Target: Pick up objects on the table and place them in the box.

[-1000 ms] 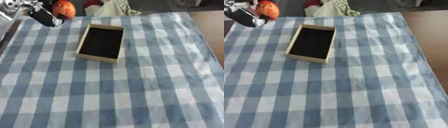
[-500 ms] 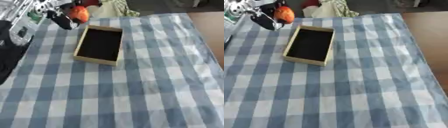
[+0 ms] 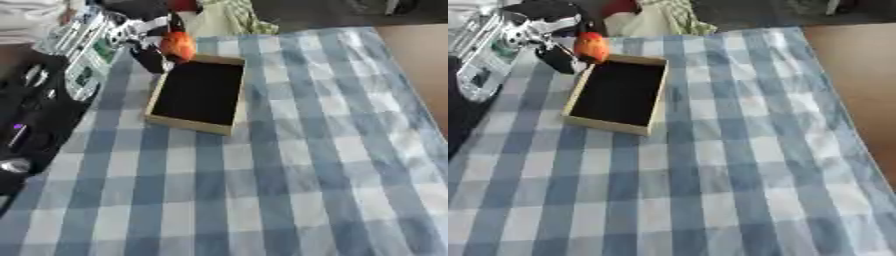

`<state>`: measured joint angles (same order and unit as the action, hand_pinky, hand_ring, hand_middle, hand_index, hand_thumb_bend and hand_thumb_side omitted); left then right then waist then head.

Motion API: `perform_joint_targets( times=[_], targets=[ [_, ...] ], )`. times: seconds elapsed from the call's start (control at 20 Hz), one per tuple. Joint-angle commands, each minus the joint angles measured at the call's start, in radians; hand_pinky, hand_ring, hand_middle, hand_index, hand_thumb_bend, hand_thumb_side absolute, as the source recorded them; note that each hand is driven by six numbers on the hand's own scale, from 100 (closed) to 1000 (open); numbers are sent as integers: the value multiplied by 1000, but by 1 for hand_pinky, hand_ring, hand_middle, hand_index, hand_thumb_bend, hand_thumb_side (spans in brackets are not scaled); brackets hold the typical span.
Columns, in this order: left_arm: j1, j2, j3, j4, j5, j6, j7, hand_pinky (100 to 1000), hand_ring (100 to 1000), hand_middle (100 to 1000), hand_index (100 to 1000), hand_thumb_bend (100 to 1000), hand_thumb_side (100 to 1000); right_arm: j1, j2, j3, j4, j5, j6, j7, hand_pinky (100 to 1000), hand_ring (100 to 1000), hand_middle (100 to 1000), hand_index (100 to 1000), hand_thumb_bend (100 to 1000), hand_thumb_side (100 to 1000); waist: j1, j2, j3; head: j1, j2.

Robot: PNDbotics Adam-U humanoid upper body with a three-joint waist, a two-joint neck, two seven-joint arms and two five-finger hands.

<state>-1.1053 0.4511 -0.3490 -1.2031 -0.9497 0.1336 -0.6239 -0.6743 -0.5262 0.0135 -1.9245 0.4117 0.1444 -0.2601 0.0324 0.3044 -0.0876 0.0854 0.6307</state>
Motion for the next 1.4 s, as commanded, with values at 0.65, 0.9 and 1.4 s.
perform_joint_targets(
  times=[0.65,0.9,1.4],
  targets=[
    [-27,-52,-1,88,-86,-53,52,773,826,801,821,381,100,-21,-6,-6,-20,-12,-3,-1,716,709,734,796,175,954,0,-6,-4,7,-16],
    [-24,-51,4,97,-115,-62,43,780,835,808,830,403,101,-19,-7,-6,-20,-13,-4,-3,716,709,734,796,174,955,0,-6,-1,4,-13],
    [-17,12,34,-73,-65,-30,63,773,818,796,831,429,162,-9,-17,-11,-18,-8,-3,-6,717,710,734,797,173,951,-3,-19,10,-9,-3]
  ],
)
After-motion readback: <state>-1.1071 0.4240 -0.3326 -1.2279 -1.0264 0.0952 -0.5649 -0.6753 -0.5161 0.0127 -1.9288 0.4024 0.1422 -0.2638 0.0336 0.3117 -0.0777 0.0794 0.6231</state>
